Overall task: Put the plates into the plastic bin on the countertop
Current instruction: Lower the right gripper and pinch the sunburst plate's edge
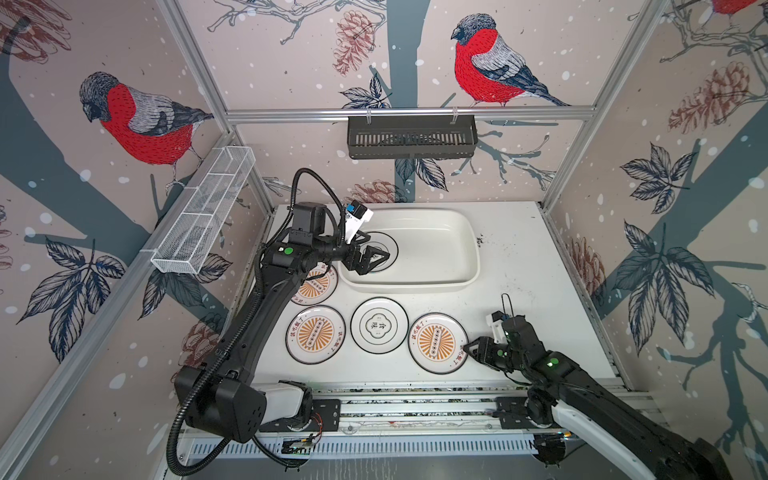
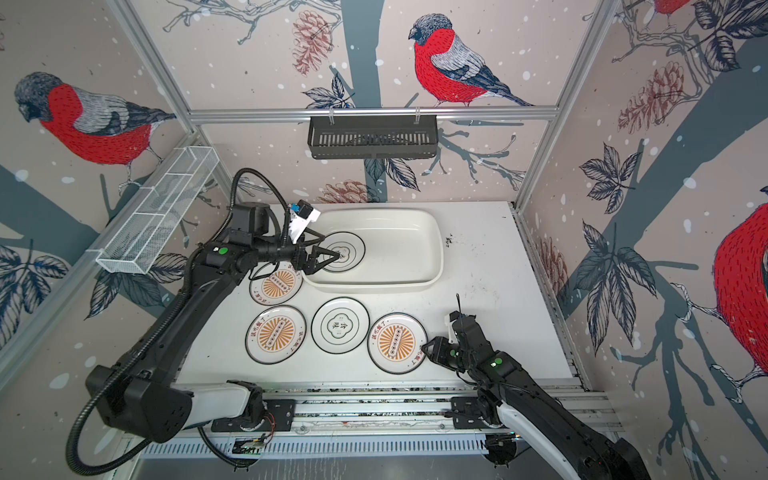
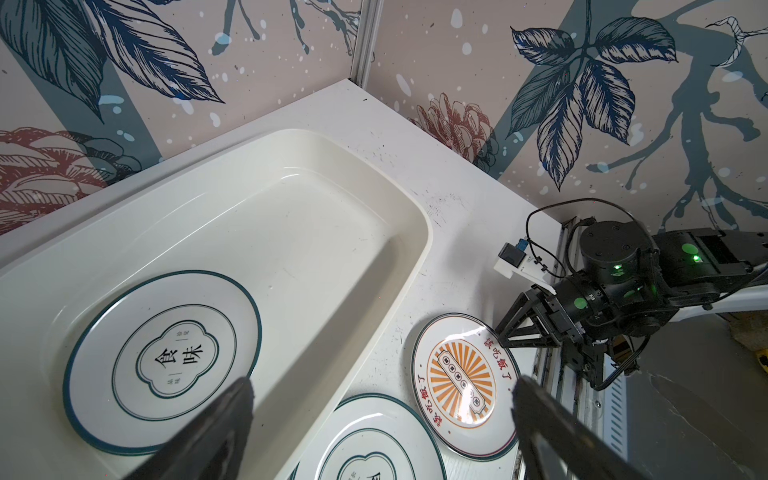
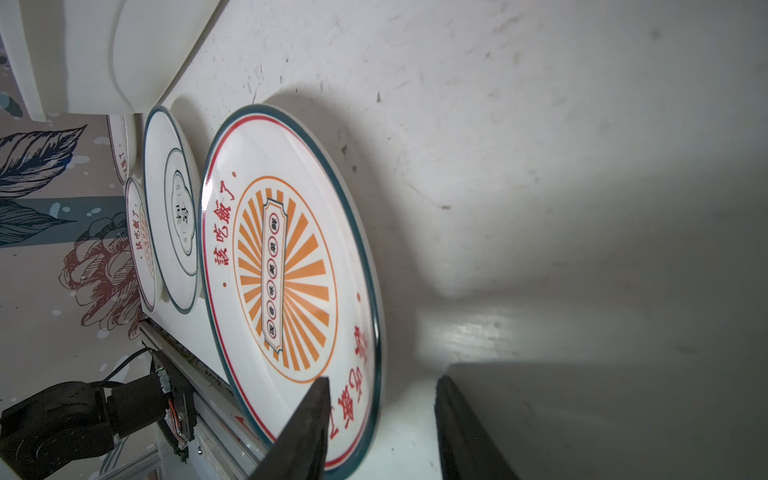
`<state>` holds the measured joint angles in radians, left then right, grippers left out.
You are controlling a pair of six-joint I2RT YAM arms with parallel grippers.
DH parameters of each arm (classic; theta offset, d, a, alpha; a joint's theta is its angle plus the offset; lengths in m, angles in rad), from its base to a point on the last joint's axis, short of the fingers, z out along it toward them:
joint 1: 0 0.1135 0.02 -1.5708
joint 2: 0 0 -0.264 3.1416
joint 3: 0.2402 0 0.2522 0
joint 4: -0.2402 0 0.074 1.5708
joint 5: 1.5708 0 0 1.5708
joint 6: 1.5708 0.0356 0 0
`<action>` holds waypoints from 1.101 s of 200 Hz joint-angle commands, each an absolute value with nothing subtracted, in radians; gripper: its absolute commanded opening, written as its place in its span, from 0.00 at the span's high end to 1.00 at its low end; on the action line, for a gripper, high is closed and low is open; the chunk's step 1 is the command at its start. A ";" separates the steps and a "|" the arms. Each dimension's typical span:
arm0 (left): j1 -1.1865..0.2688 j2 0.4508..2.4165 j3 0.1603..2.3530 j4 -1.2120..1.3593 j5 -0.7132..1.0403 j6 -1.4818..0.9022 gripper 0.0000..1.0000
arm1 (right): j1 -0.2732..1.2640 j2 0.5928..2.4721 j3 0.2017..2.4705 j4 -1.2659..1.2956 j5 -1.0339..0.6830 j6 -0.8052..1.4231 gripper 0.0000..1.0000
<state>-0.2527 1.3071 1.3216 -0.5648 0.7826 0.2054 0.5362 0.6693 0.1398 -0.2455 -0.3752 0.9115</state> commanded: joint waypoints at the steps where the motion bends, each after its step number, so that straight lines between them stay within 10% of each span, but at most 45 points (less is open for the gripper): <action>1: -0.255 1.307 1.321 -0.554 0.796 0.207 0.04 | 0.540 0.701 0.146 -0.176 -0.395 0.896 0.58; 220: -0.257 1.295 1.300 -0.537 0.799 0.201 0.04 | 0.505 0.878 0.150 -0.057 -0.389 0.853 0.79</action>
<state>-0.2550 1.3022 1.3010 -0.5575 0.7830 0.1944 0.5140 0.8776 0.1535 -0.0525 -0.3916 0.8627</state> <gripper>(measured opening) 0.960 0.213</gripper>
